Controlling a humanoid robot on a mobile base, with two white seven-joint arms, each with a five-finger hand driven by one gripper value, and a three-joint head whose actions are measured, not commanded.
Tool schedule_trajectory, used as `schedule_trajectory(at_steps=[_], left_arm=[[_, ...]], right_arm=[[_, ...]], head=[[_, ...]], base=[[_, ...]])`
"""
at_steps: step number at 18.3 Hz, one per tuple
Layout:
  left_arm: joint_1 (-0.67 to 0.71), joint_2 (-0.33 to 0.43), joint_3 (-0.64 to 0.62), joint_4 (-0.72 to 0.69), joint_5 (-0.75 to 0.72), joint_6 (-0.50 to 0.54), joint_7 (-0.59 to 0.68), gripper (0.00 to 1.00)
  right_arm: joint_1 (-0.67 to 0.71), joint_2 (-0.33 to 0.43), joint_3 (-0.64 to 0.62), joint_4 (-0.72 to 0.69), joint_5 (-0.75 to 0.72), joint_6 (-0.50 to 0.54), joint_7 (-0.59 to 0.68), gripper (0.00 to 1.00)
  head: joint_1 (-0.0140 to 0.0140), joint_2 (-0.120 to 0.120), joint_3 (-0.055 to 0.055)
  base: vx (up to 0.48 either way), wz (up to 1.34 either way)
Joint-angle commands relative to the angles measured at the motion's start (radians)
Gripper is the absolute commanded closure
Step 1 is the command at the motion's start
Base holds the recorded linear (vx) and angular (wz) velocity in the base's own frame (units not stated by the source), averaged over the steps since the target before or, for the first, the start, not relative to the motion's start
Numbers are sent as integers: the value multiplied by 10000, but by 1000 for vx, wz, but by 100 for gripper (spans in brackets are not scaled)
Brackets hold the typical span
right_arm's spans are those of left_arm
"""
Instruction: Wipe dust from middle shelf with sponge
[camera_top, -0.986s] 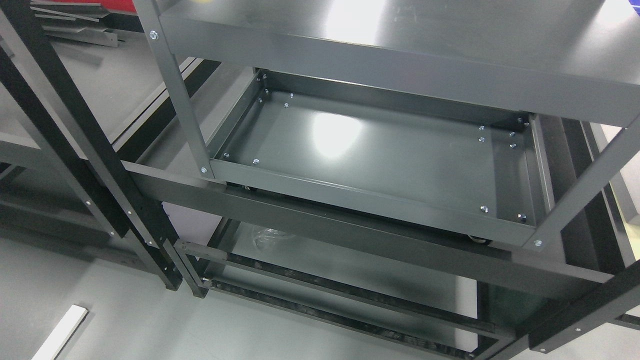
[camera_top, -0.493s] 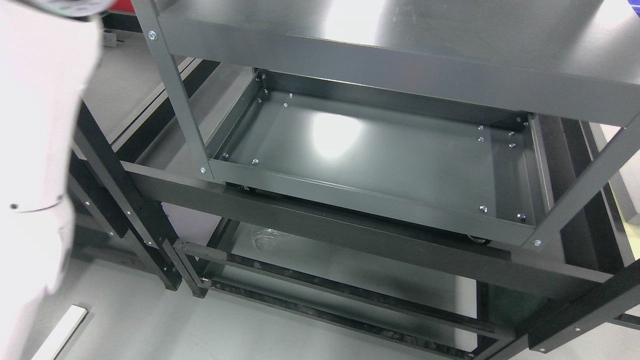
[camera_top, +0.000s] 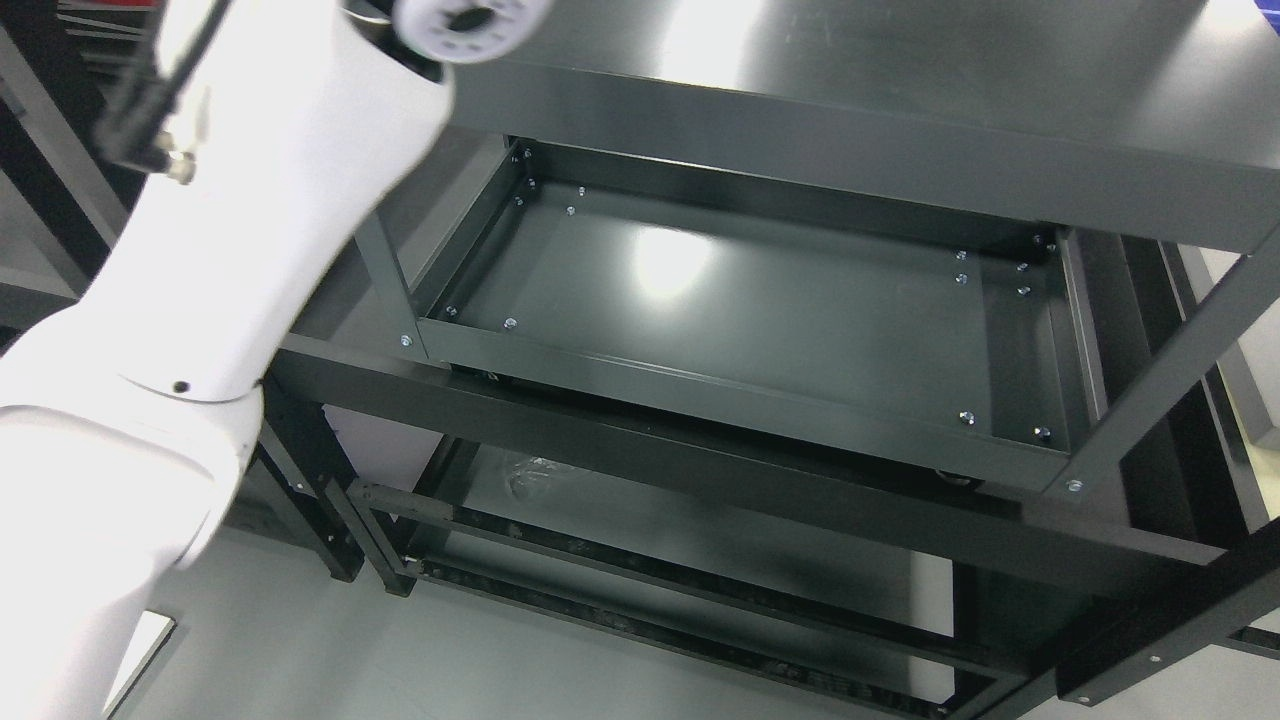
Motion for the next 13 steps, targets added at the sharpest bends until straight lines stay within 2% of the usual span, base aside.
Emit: schedule_trajectory(at_steps=[1,7,13], left_arm=[[-196,-855,-4335,974,419,285,165,96],[-180,-855,-4432,1357,481,208,89,95],[-211,-855,-2639,1848,282,-35,-355,95]], right_arm=[[0,-175,0,-175,0,729,-6,0],[0,-175,0,-175,0,729,-6,0],[0,-175,0,-175,0,729,-6,0]], head=[[0,0,0],[0,0,0],[0,0,0]], base=[[0,0],[0,0],[0,0]])
